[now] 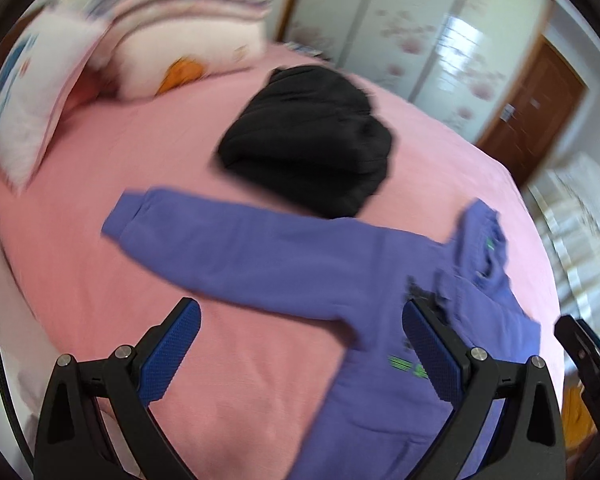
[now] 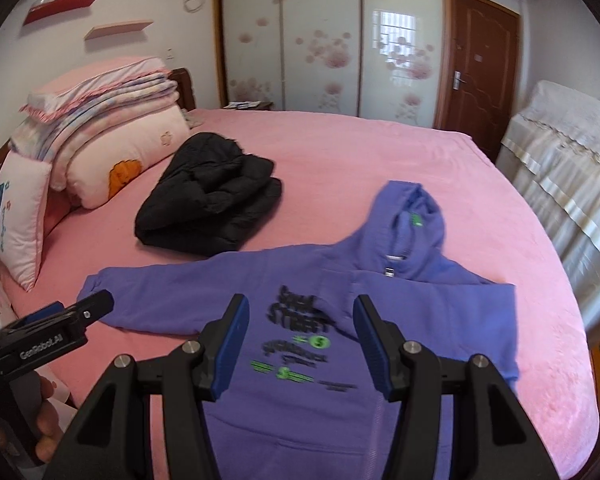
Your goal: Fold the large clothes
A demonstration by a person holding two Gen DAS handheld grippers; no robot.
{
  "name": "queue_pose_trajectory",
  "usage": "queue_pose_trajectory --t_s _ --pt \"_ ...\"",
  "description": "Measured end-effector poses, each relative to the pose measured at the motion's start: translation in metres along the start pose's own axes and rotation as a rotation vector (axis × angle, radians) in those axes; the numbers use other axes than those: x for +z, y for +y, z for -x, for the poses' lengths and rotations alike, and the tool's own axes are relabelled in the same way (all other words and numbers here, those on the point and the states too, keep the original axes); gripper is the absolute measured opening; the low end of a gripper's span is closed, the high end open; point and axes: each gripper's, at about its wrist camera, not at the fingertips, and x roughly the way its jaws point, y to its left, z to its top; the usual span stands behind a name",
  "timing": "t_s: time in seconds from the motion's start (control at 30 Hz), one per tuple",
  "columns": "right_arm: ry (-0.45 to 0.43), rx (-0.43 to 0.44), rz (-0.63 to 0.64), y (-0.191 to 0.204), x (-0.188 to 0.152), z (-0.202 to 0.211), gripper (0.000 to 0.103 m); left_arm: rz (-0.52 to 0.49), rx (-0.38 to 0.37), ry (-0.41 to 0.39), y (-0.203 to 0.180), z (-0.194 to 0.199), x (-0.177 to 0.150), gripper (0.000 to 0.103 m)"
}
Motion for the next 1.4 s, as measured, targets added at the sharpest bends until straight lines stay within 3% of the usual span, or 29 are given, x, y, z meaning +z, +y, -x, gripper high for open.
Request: queue_pose_trajectory --t_s 0.2,0.47,0.57,0.67,0.7,0.73,0.77,0.8,0.83,0.93,1.03,1.27,1.4 --pt "0.059 0.051 0.081 0.065 0.004 -0.053 0.054 0.245 -0.003 0.081 0.086 -0.068 -0.001 0.100" --pt "0.169 0.099 0.157 0.131 -0.007 -0.124 0.054 0.497 -0.052 0.129 0.154 -0.141 -0.006 0.100" --pt "0.197 0.114 0.161 0.137 -0.013 -0.139 0.054 0.551 -0.073 0.098 0.166 -0.156 -0.006 0.100" --pt "0.220 0.118 0.162 0.138 -0.018 -0.150 0.054 0.540 -0.063 0.059 0.161 -0.164 0.003 0.099" --pt "0.227 0.120 0.157 0.137 -0.019 -0.153 0.054 0.525 -0.054 0.045 0.158 -0.166 0.006 0.093" --pt "0.233 0.119 0.152 0.135 -0.021 -0.155 0.054 0.512 -0.050 0.033 0.154 -0.165 0.009 0.070" --pt "0.238 0.115 0.147 0.132 -0.022 -0.156 0.054 0.497 -0.037 0.029 0.150 -0.167 0.013 0.056" --pt "0.246 0.115 0.139 0.127 -0.024 -0.158 0.054 0.481 -0.006 0.035 0.148 -0.170 0.016 0.022" --pt "0.252 0.114 0.133 0.123 -0.025 -0.160 0.054 0.476 0.007 0.044 0.147 -0.172 0.020 0.012" --pt "0.261 0.108 0.109 0.109 -0.028 -0.160 0.054 0.524 -0.036 -0.018 0.141 -0.155 0.023 0.011" --pt "0.261 0.103 0.063 0.089 -0.028 -0.157 0.054 0.477 -0.034 -0.088 0.117 -0.127 0.031 0.011" --pt "0.218 0.084 -0.068 0.021 -0.024 -0.129 0.054 0.237 -0.144 -0.249 -0.005 -0.041 0.050 0.011" --pt "0.170 0.036 -0.151 -0.038 -0.025 -0.102 0.054 0.072 -0.247 -0.271 -0.095 -0.017 0.055 0.012"
